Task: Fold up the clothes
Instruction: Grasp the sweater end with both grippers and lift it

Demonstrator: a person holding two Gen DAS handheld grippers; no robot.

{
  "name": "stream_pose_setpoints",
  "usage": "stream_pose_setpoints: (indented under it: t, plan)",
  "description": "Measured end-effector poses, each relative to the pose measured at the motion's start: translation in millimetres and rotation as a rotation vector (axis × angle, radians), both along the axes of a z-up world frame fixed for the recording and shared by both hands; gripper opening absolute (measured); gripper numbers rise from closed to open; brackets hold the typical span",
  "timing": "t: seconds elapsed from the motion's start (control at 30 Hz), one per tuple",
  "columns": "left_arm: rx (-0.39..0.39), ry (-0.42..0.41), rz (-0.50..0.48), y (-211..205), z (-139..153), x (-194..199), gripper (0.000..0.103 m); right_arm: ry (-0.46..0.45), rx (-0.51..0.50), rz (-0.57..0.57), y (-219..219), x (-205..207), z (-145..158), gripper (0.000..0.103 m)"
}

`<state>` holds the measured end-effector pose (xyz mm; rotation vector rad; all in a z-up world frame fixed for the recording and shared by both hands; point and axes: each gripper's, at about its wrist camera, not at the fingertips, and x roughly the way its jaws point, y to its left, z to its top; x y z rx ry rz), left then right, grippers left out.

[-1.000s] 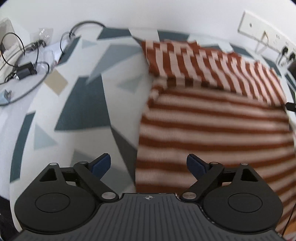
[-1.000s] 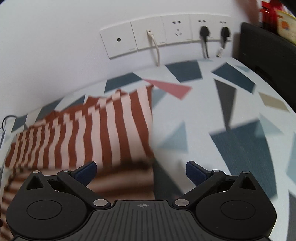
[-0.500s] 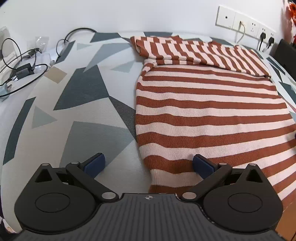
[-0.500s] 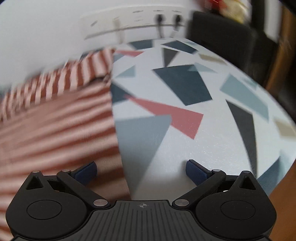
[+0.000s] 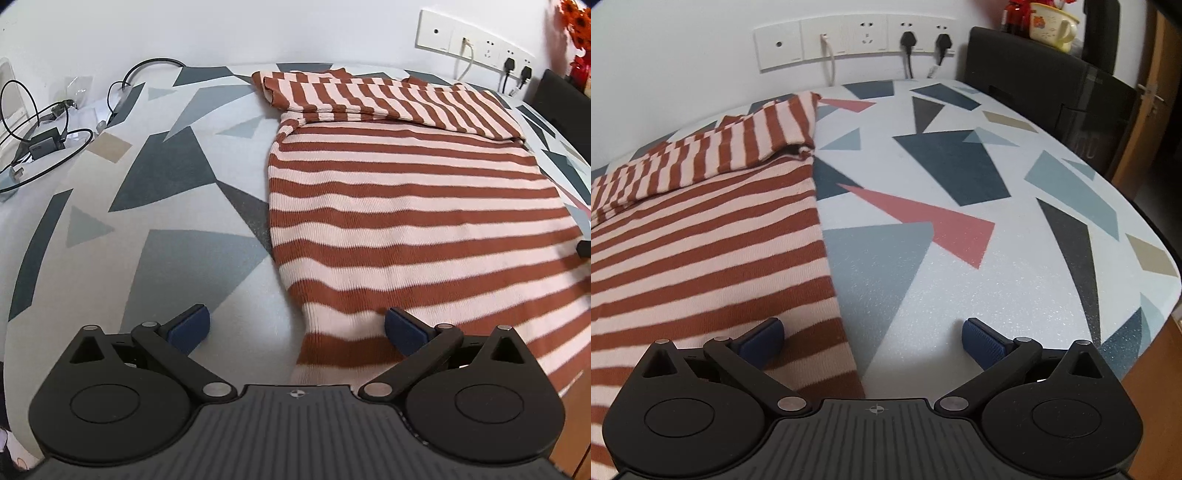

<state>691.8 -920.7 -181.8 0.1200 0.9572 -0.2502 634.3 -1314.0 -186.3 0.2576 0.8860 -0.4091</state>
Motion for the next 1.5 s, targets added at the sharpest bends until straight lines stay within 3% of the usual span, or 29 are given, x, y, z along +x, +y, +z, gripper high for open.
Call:
stream_pose_setpoints:
  t: [0.17,0.37,0.57,0.67,0.73,0.77,0.8,0.93,1.1,1.37,1.5]
  plan:
    - [0.011,0.028,-0.037,3,2,-8,0.103,0.018,0.062,0.08,7,-18,6,0.102]
    - [0.004,0.005,-0.029,3,1,-27,0.103,0.009,0.06,0.147,19,-51,5,0.096]
    - [-0.013,-0.037,-0.021,-3,5,-39,0.085,0.005,0.077,0.148,20,-60,9,0.083]
    - [-0.03,-0.055,-0.03,-7,7,-42,0.064,-0.009,0.056,0.129,21,-60,10,0.075]
    - [-0.05,-0.054,-0.053,-12,11,-44,0.021,-0.016,0.027,0.138,26,-62,10,0.07]
    - [-0.045,-0.057,-0.05,-15,12,-45,0.014,-0.022,0.017,0.151,28,-63,11,0.06]
    - [-0.026,-0.067,-0.037,-17,14,-47,0.013,-0.03,0.016,0.18,32,-64,12,0.045]
    - [-0.021,-0.082,-0.02,-15,13,-54,0.01,-0.039,0.056,0.258,40,-62,17,0.008]
    - [-0.09,-0.062,-0.001,-3,17,-58,0.009,-0.085,0.062,0.205,36,-68,24,0.006]
    - [-0.09,-0.078,-0.022,1,23,-78,0.009,-0.108,0.128,0.181,29,-86,28,0.006]
    - [-0.137,-0.083,0.006,10,32,-85,0.009,-0.092,0.154,0.173,32,-91,28,0.006]
